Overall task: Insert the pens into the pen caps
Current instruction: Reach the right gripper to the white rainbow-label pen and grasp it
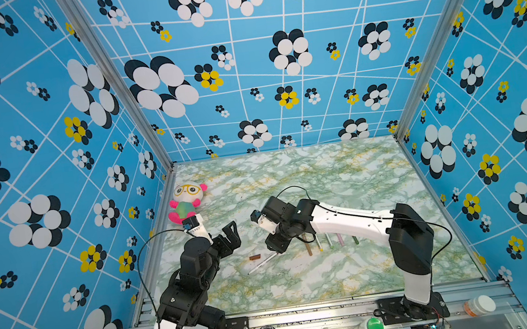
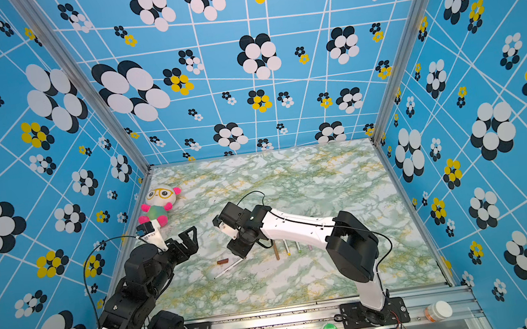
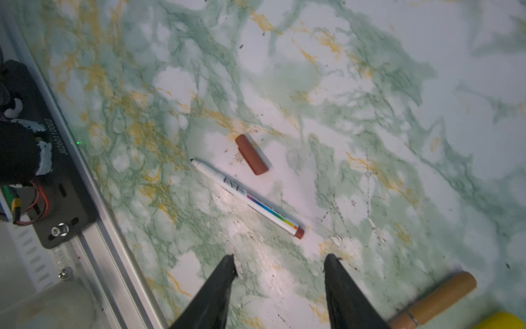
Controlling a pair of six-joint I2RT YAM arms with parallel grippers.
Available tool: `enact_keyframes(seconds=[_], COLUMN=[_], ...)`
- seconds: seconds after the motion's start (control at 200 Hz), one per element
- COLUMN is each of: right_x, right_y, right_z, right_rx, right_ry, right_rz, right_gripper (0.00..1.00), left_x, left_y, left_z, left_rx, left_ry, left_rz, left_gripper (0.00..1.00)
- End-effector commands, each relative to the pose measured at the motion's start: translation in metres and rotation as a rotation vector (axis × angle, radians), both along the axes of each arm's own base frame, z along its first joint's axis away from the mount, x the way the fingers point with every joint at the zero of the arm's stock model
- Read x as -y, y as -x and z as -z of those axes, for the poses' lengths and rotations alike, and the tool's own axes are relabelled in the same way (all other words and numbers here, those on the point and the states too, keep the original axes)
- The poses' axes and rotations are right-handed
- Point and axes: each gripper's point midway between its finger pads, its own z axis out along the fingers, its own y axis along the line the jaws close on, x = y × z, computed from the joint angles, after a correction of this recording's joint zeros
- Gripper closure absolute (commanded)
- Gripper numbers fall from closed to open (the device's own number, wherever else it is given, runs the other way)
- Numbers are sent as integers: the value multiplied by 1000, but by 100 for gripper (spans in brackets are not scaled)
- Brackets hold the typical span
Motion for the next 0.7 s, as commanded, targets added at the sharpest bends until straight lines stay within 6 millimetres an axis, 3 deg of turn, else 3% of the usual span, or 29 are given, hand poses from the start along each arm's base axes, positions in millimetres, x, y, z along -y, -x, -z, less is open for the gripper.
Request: enact_keyframes(seconds=[0.0,0.26,0.61,0.635,0.695], right_x=[-24,-33,-33,-32,-31], right_y=[12,26,21,21,21], right_z=[4,39,60,73,79], right_rx=[34,34,41,28,22], right_ry=[-3,76,132,157,174], right_rz=[-148,-207,-194,-195,-199], right_gripper=[46,46,47,48,49], left_x=[-22,-30,-31,-31,-32], left_y=[7,12,13,14,14], left_z=[-3,-1,1,1,1], left_rx=[0,-4,3,4,7], left_ry=[-16,-27,-16,-14,-12], left_rz=[-111,-141,-147,-149,-152], left_gripper=[1,1,1,1,1])
